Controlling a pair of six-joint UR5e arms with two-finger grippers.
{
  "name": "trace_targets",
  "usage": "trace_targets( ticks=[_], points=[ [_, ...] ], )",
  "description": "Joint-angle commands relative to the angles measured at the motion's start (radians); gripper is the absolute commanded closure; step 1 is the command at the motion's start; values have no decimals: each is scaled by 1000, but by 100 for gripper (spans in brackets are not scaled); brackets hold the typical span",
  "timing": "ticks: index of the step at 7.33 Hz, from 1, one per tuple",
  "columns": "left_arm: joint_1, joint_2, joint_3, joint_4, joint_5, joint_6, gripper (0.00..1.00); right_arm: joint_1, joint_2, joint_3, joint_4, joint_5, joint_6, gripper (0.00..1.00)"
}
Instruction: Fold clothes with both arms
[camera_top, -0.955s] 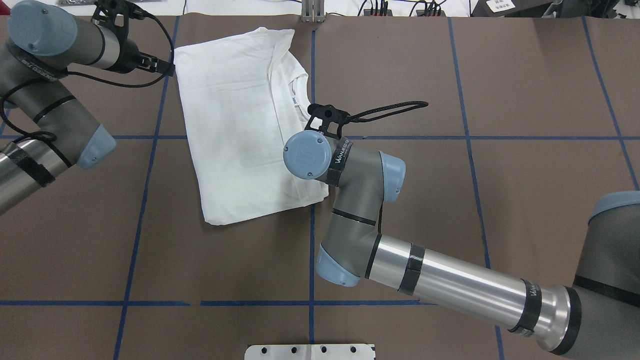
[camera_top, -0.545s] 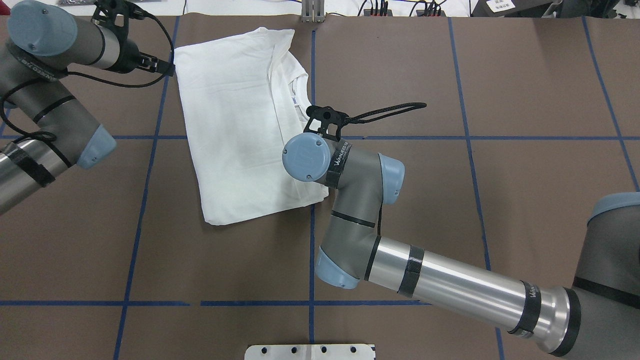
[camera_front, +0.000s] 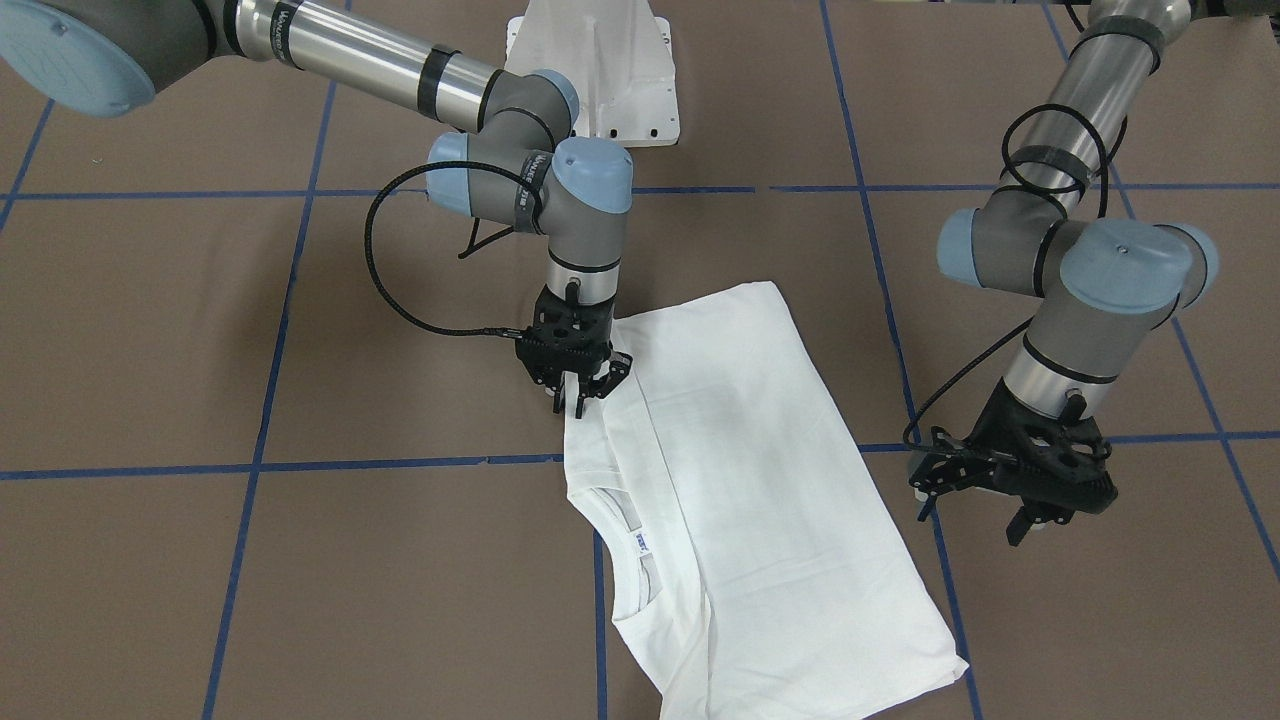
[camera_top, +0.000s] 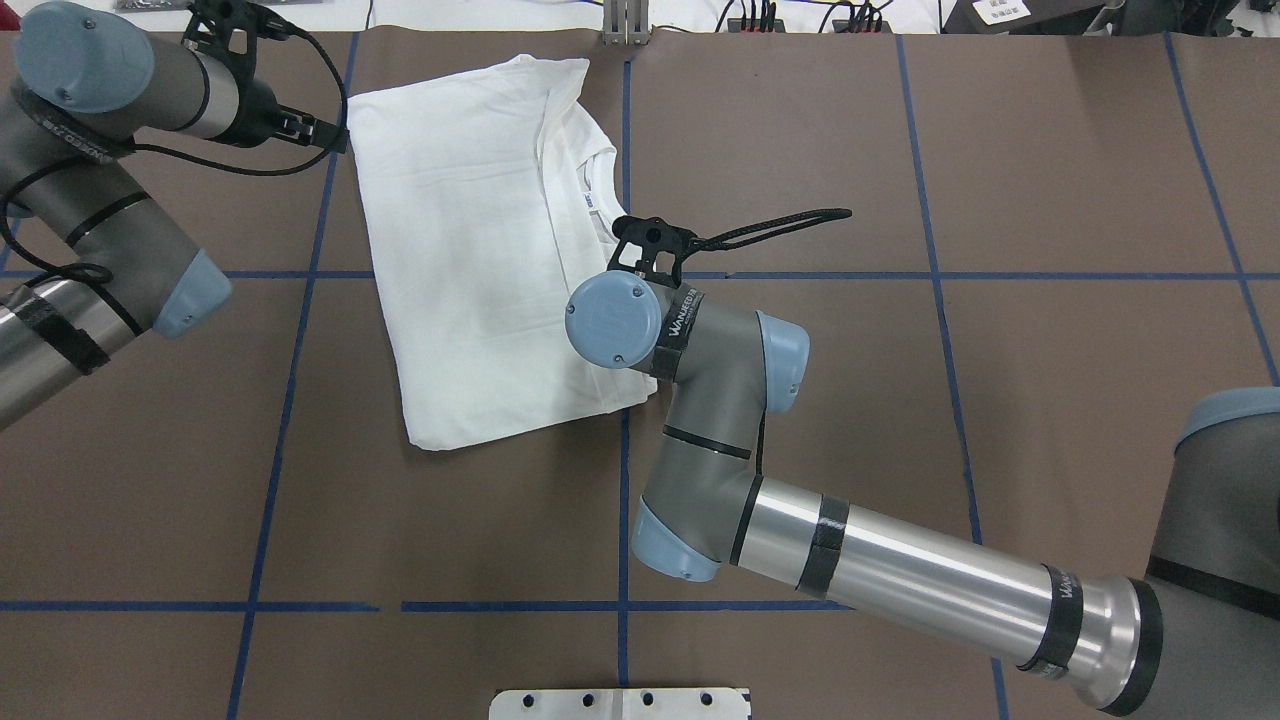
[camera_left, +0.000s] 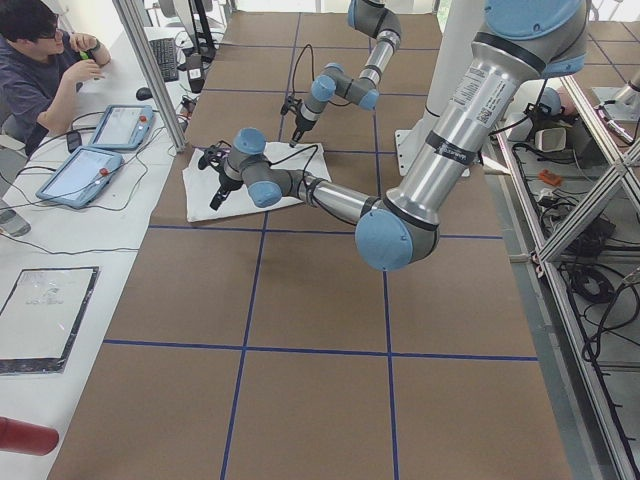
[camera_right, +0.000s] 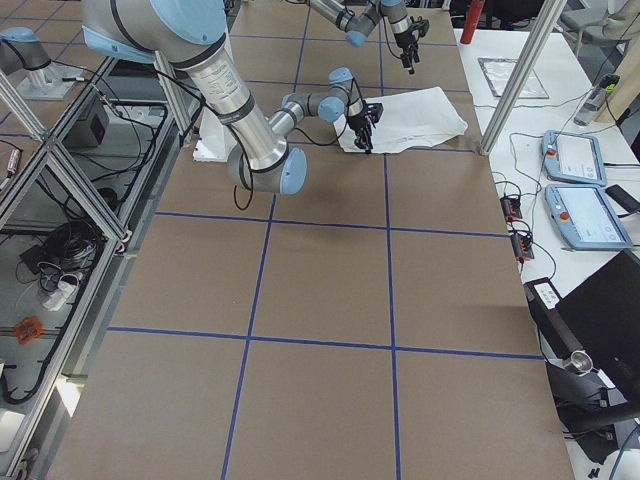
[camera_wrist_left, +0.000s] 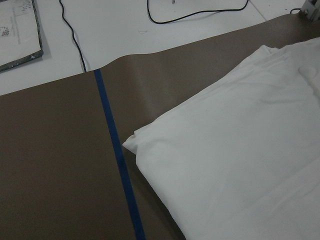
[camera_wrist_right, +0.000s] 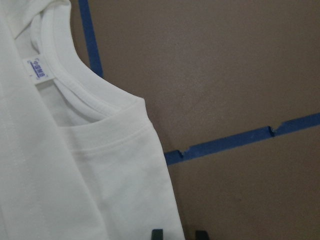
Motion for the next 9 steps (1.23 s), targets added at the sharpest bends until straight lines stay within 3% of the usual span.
trace_targets(
  ticks=[1,2,5,6,7,8,9],
  points=[
    [0,0,1,0,0,0,0,0,-1,0,-1,1,-9,80],
    [0,0,1,0,0,0,0,0,-1,-2,-1,1,-6,99],
    [0,-1,0,0,0,0,0,11,-3,50,-33,5,-11,100],
    [0,0,1,0,0,0,0,11,-31,161,-138,10,-11,100],
    [0,0,0,0,0,0,0,6,-136,326,-206,2,-9,100],
    [2,-1,0,0,0,0,0,-44,-278,490,-216,-13,0,100],
    [2,-1,0,0,-2,-2,0,-107,-359,568,-219,-78,9,100]
  ],
)
